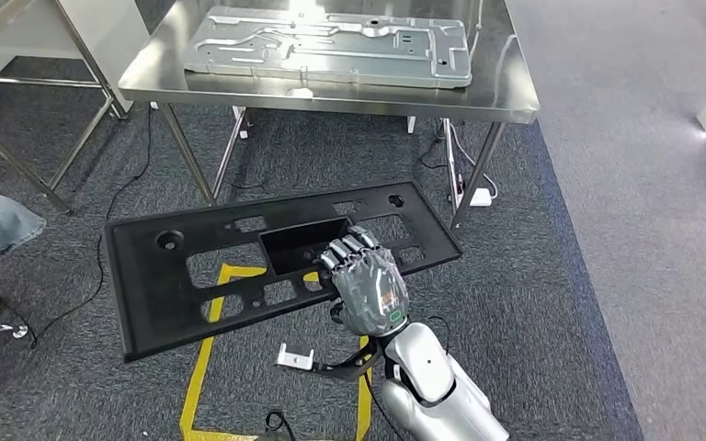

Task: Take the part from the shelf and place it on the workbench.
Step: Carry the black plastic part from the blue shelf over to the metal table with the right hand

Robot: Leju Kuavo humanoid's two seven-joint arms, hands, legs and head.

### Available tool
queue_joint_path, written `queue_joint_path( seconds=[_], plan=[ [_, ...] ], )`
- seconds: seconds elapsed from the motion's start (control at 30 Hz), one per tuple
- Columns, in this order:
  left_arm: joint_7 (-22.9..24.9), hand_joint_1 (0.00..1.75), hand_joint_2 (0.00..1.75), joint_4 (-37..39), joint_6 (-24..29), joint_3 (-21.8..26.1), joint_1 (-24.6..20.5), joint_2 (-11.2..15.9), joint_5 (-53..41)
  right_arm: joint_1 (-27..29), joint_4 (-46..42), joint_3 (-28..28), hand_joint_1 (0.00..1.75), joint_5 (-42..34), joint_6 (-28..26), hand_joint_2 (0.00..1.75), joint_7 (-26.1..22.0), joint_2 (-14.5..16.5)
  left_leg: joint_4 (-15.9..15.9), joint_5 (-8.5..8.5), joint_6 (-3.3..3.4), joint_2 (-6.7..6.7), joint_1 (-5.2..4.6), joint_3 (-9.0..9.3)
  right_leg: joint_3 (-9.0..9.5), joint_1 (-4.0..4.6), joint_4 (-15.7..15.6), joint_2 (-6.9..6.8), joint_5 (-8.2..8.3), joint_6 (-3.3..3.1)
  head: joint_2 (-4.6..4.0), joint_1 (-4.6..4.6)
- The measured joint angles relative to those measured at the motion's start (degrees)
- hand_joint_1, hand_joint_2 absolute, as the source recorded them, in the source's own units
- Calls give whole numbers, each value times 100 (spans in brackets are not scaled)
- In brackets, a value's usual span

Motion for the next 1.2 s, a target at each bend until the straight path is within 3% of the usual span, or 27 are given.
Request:
queue_joint_path(
  seconds=[0.1,0.17,0.23,0.27,0.3,0.33,0.4,0.47,0.57,0.63,0.73,0.77,0.8,0.83,0.87,0.93,1.0,1.1,1.13,1.2],
  plan=[
    [-14,0,175,0,-19,4,-7,-19,-13,-8,1,4,175,51,-25,175,13,-1,-81,45,95,31,33,48,-30,6,86,-114,-77,93,0,7],
    [-20,0,175,0,-20,14,-20,-29,-13,-22,2,9,175,57,-40,175,19,-1,-126,56,145,70,50,85,-260,-10,576,-276,-341,149,0,16],
    [-22,0,175,0,-24,26,-18,-28,-14,-27,13,14,175,63,-56,175,30,-5,-128,45,159,110,49,89,-641,-61,1294,-338,-620,200,0,20],
    [-23,0,175,0,-27,30,-14,-28,-15,-24,23,15,175,68,-59,175,38,-9,-127,38,157,128,50,92,-764,-89,1493,-349,-643,222,0,20],
    [-25,0,175,0,-30,33,-11,-28,-16,-24,34,16,175,73,-62,175,44,-13,-126,29,151,141,52,99,-787,-115,1489,-359,-561,238,0,20],
    [-30,0,175,0,-32,35,-11,-29,-17,-24,41,16,175,77,-64,175,48,-15,-125,17,138,148,56,113,-687,-135,1253,-373,-382,248,0,20],
    [-40,0,175,0,-32,39,-16,-32,-18,-31,44,20,175,85,-73,175,51,-15,-124,-18,93,155,53,150,-293,-141,457,-429,-11,242,0,20],
    [-54,0,175,0,-33,45,-22,-34,-18,-40,45,28,175,93,-87,175,51,-15,-129,-45,26,162,40,171,-50,-107,-20,-460,105,202,0,18],
    [-63,0,175,0,-34,59,-28,-33,-19,-44,49,43,175,142,-109,175,86,-15,-154,-73,-87,177,45,199,-11,-82,-95,-438,82,101,0,12],
    [-62,0,175,0,-32,73,-35,-31,-25,-53,56,49,175,215,-144,175,145,-11,69,-233,-123,167,57,118,45,-96,-149,-447,88,9,0,9],
    [-62,0,175,1,-33,88,-26,-25,-36,-66,89,63,175,273,-203,175,190,-4,1108,-693,-130,149,52,-400,83,-69,-158,-487,57,-86,0,3],
    [-62,0,175,2,-34,89,-17,-21,-38,-65,107,70,175,286,-206,175,194,-3,1370,-745,-134,146,50,-553,87,-55,-148,-500,43,-101,0,3],
    [-62,0,175,3,-36,90,-11,-19,-38,-64,125,79,175,300,-206,175,198,-3,1423,-682,-132,146,49,-611,92,-44,-135,-513,28,-107,0,3],
    [-62,0,175,4,-36,90,-9,-17,-39,-64,141,86,175,314,-206,175,204,-3,1258,-517,-124,151,49,-562,101,-38,-118,-527,10,-106,0,3],
    [-62,0,175,4,-35,92,-11,-16,-39,-65,151,89,175,325,-206,175,209,-3,916,-293,-109,178,47,-420,113,-36,-94,-544,-15,-97,0,3],
    [-62,0,175,4,-30,97,-25,-20,-38,-70,164,90,175,339,-207,175,224,-2,243,-9,-63,288,14,-121,126,-16,-38,-584,-70,-53,0,4],
    [-62,0,175,4,-25,103,-37,-26,-36,-75,179,91,175,341,-207,175,236,-1,5,25,-12,324,-25,-25,125,8,-6,-645,-99,0,0,8],
    [-63,0,175,4,-22,109,-36,-32,-35,-88,187,96,175,341,-209,175,242,0,-56,71,76,189,-17,-13,124,-6,25,-706,-155,90,0,9],
    [-64,0,175,4,-21,110,-40,-35,-36,-97,187,97,175,341,-212,175,244,0,-80,90,107,151,-3,-2,77,-20,141,-658,-243,125,0,11],
    [-68,0,175,4,-19,114,-49,-43,-36,-109,195,99,175,341,-217,175,247,-3,-104,109,147,79,13,8,-184,-55,709,-517,-550,187,0,14]
  ],
)
